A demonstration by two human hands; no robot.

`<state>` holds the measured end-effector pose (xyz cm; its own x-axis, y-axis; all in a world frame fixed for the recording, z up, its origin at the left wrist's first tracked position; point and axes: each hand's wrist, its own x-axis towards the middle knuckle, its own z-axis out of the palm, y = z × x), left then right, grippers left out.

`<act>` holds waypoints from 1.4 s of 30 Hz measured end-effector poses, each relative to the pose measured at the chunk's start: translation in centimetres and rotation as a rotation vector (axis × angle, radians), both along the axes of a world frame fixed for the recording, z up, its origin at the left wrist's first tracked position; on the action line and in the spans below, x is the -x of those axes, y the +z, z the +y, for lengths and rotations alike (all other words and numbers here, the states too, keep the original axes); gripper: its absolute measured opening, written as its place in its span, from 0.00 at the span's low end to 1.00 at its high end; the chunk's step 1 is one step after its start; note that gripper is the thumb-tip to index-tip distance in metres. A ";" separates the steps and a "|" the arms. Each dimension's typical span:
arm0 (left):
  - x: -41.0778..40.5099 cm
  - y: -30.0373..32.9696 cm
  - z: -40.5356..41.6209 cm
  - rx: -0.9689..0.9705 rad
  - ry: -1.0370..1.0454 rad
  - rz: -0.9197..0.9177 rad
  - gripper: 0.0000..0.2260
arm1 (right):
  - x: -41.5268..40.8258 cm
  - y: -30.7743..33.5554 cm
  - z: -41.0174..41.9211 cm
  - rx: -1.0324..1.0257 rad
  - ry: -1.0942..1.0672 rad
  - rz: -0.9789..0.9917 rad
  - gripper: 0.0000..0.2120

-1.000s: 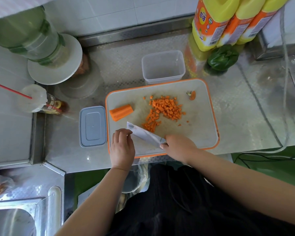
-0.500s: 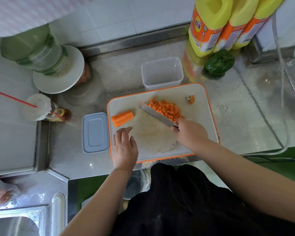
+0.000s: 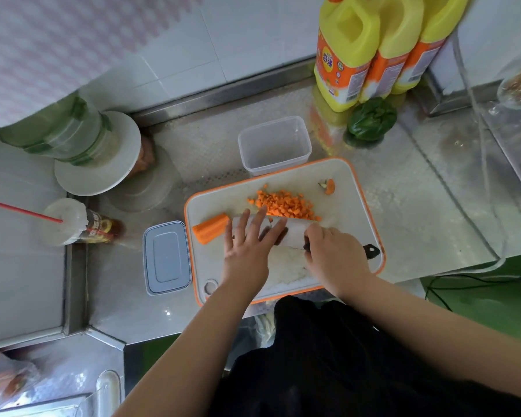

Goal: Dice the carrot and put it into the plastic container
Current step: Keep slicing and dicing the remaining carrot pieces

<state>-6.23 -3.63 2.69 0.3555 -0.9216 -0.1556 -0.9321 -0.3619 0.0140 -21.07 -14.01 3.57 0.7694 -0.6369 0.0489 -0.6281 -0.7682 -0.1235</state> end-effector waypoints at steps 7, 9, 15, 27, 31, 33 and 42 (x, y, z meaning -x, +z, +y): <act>-1.3 0.4 -2.4 -0.205 0.156 0.177 0.40 | 1.0 -0.5 -0.6 0.013 -0.029 -0.005 0.13; -2.2 0.4 -2.8 -0.202 0.229 0.225 0.38 | 1.3 -0.2 -1.0 0.012 -0.055 -0.023 0.11; -3.8 0.6 -3.7 -0.075 0.369 0.412 0.34 | 2.9 0.6 -2.5 0.003 -0.158 -0.056 0.09; -1.3 -1.1 -2.9 0.366 0.384 0.510 0.09 | 2.2 1.9 -2.4 -0.298 -0.286 -0.240 0.10; -1.6 -0.9 -3.1 0.352 0.387 0.571 0.07 | 1.8 2.5 -2.1 -0.506 -0.306 -0.189 0.10; -2.2 -1.3 -2.5 0.388 0.428 0.545 0.13 | 1.6 2.8 -1.9 -0.589 -0.299 -0.183 0.10; -8.4 -2.9 1.8 0.095 0.601 0.275 0.25 | 0.8 2.3 -1.3 -0.654 -0.216 -0.190 0.08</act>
<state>2.17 -1.86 -0.20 0.7704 -0.5901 -0.2415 -0.5268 -0.8025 0.2801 -21.84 -15.32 5.84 0.6390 -0.7185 -0.2745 -0.6796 -0.3603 -0.6390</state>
